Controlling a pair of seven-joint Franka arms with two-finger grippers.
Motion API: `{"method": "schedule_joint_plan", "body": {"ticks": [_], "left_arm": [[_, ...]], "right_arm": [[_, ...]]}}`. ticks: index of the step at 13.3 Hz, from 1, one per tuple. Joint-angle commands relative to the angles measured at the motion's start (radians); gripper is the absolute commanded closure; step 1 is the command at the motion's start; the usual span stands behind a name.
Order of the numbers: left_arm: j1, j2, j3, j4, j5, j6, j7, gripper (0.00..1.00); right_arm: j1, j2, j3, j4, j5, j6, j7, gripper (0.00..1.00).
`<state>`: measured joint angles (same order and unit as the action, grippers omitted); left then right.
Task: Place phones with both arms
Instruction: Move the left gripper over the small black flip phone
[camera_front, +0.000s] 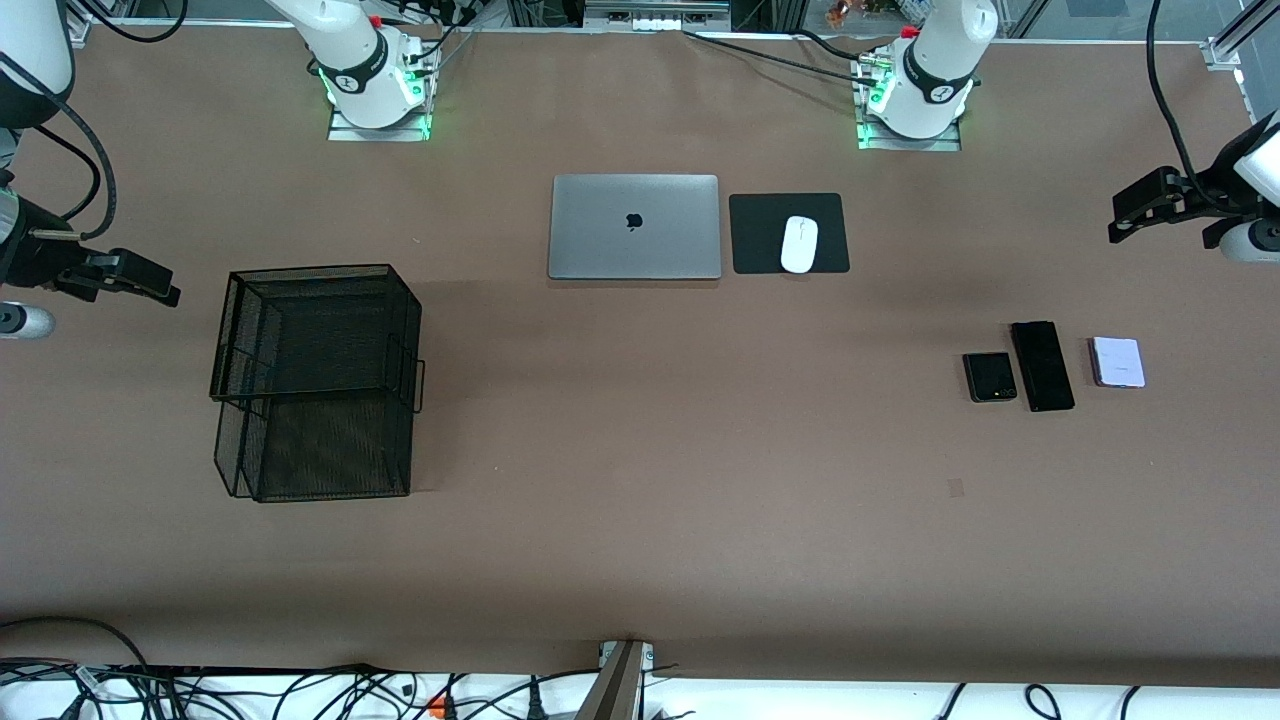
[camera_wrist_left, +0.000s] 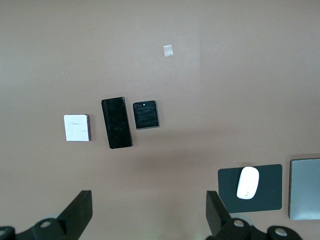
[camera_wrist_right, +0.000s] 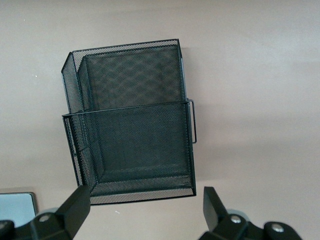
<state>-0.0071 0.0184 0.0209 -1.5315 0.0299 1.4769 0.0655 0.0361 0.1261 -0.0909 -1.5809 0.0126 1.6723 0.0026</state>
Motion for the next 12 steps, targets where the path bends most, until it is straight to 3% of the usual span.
{"method": "schedule_joint_plan", "body": {"ticks": [1, 9, 12], "left_arm": [[0.002, -0.018, 0.007, -0.015, -0.025, -0.009, 0.017, 0.00], [0.006, -0.012, 0.008, -0.070, -0.021, 0.008, 0.025, 0.00], [0.022, -0.003, 0.008, -0.168, -0.015, 0.103, 0.027, 0.00]], "right_arm": [[-0.004, -0.006, 0.000, 0.006, -0.003, -0.013, 0.002, 0.00], [-0.005, -0.006, -0.001, 0.006, -0.003, -0.014, -0.004, 0.00], [-0.005, -0.006, -0.001, 0.004, -0.003, -0.014, -0.004, 0.00]]}}
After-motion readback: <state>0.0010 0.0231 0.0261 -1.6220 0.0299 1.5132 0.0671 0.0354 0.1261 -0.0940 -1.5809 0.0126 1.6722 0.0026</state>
